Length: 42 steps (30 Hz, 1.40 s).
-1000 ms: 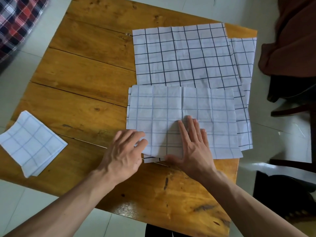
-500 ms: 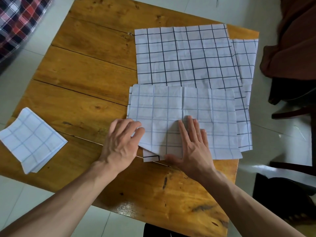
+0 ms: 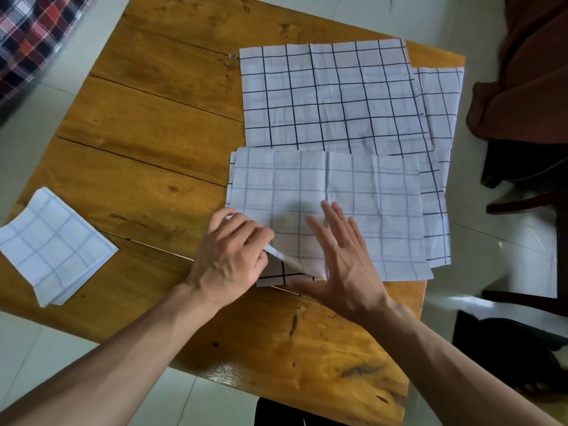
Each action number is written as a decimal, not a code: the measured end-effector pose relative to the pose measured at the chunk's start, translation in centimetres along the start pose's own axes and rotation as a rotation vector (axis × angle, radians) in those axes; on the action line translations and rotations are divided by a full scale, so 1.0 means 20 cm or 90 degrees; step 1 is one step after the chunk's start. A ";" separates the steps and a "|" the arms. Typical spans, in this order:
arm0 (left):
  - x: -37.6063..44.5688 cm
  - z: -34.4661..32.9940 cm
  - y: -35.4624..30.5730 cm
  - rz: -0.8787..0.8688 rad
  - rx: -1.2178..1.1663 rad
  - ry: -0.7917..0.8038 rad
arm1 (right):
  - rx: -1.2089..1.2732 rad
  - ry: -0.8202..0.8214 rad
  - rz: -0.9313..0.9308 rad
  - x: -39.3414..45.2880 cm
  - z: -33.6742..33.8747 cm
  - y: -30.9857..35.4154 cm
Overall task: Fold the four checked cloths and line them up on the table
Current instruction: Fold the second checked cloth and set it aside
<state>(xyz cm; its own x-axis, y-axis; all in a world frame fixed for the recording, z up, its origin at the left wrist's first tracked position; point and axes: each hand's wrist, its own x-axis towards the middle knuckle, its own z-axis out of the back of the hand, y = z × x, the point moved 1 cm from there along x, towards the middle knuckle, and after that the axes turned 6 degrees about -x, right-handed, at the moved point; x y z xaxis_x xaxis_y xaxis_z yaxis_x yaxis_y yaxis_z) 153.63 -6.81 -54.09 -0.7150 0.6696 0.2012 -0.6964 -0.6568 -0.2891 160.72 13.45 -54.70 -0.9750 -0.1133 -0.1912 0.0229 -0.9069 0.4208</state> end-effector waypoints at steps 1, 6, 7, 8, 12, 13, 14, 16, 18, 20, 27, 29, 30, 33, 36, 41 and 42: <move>0.01 0.02 -0.01 0.011 -0.002 -0.009 | -0.010 -0.006 0.024 0.00 0.00 0.02; 0.01 0.11 -0.13 0.008 -0.032 -0.031 | -0.004 -0.105 0.008 0.02 0.01 0.12; 0.01 0.12 -0.15 0.004 -0.037 -0.026 | 0.010 -0.112 0.004 0.02 0.01 0.13; 0.01 0.13 -0.16 0.003 -0.042 -0.013 | 0.025 -0.117 0.004 0.03 0.01 0.13; -0.03 0.12 -0.12 0.021 -0.060 0.069 | 0.084 -0.138 0.024 0.02 0.05 0.10; -0.04 0.12 -0.10 0.033 -0.068 0.073 | 0.092 -0.144 0.032 0.02 0.06 0.09; -0.04 0.12 -0.08 0.047 -0.075 0.067 | 0.095 -0.150 0.041 0.02 0.07 0.07; -0.05 0.12 -0.04 0.068 -0.092 0.035 | 0.088 -0.164 0.064 0.02 0.09 0.04; -0.03 0.13 0.00 0.067 -0.104 0.025 | 0.082 -0.184 0.097 0.02 0.10 0.01; 0.00 0.13 0.03 0.043 -0.102 0.030 | 0.083 -0.208 0.129 0.02 0.11 0.00; 0.00 0.26 -0.02 -0.028 -0.094 -0.004 | 0.003 -0.299 0.198 0.07 0.17 -0.02; -0.04 0.30 -0.07 -0.046 -0.092 -0.013 | -0.004 -0.312 0.213 0.07 0.19 -0.01; -0.06 0.31 -0.10 -0.051 -0.092 -0.017 | -0.003 -0.311 0.216 0.06 0.20 -0.01; -0.10 0.30 -0.21 -0.060 -0.097 -0.037 | -0.012 -0.290 0.210 -0.01 0.22 -0.04; -0.09 0.27 -0.36 -0.042 -0.120 -0.062 | -0.006 -0.269 0.182 -0.13 0.24 -0.11; -0.05 0.18 -0.60 -0.075 -0.171 -0.026 | 0.035 -0.221 0.123 -0.39 0.26 -0.25; -0.05 0.17 -0.63 -0.088 -0.175 -0.014 | 0.044 -0.208 0.108 -0.43 0.26 -0.27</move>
<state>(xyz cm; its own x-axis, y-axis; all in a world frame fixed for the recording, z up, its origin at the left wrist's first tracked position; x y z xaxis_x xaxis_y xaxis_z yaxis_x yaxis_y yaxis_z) 162.90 -0.35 -47.52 -0.6180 0.7365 0.2749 -0.7463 -0.4398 -0.4996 167.94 21.40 -50.78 -0.9781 -0.1133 0.1745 0.1853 -0.8556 0.4833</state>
